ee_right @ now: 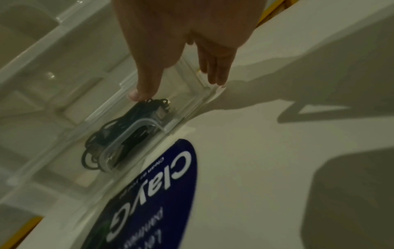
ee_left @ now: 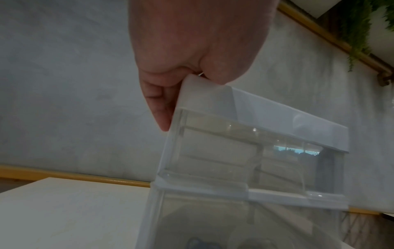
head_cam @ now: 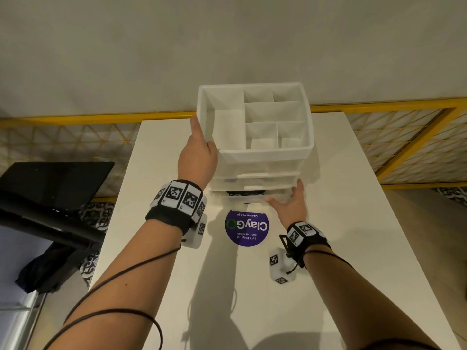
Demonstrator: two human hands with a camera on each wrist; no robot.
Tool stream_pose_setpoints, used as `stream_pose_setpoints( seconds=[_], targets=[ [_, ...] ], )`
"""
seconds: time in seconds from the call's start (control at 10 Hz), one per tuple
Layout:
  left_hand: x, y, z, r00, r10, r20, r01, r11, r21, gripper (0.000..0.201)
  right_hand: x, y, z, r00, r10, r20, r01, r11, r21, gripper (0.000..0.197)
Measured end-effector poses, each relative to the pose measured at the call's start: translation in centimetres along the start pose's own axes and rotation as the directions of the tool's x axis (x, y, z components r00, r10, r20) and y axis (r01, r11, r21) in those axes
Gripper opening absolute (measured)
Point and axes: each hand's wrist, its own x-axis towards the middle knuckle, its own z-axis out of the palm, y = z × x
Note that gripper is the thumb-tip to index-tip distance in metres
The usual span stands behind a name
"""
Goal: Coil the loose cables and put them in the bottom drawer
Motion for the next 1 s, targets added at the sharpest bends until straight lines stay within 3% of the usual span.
stream_pose_setpoints(
  seconds=[0.1,0.2,0.3,0.6,0.8,1.0],
  targets=[
    [0.1,0.0,0.0,1.000,0.001,-0.003,-0.001,1.000,0.009,0.067,0.6,-0.3,0.4,1.000,-0.004,0.028,0.004,1.000,0.008,0.095],
    [0.1,-0.1,0.0,1.000,0.000,0.001,0.000,1.000,0.003,0.067,1.1,-0.6,0.9,1.000,0.009,-0.021,-0.008,0.999,0.048,0.078],
    [0.1,0.0,0.1,1.000,0.003,0.001,-0.003,1.000,0.000,0.067,1.5,-0.5,1.3,0.998,0.026,-0.053,-0.024,0.999,0.047,0.073],
    [0.0,-0.1,0.0,1.000,0.007,0.007,-0.007,1.000,-0.011,0.067,1.6,-0.5,1.1,0.999,0.019,-0.029,-0.019,1.000,0.002,0.075],
    [0.4,-0.6,0.0,1.000,0.022,0.018,-0.022,1.000,-0.023,0.065,1.2,0.2,0.1,0.994,-0.016,0.107,0.019,0.999,-0.026,0.081],
    [-0.5,-3.6,-1.3,0.996,0.036,0.086,-0.017,0.978,-0.208,0.073,-1.6,3.0,-2.0,0.968,0.075,0.239,-0.012,0.967,-0.254,0.092]
  ],
)
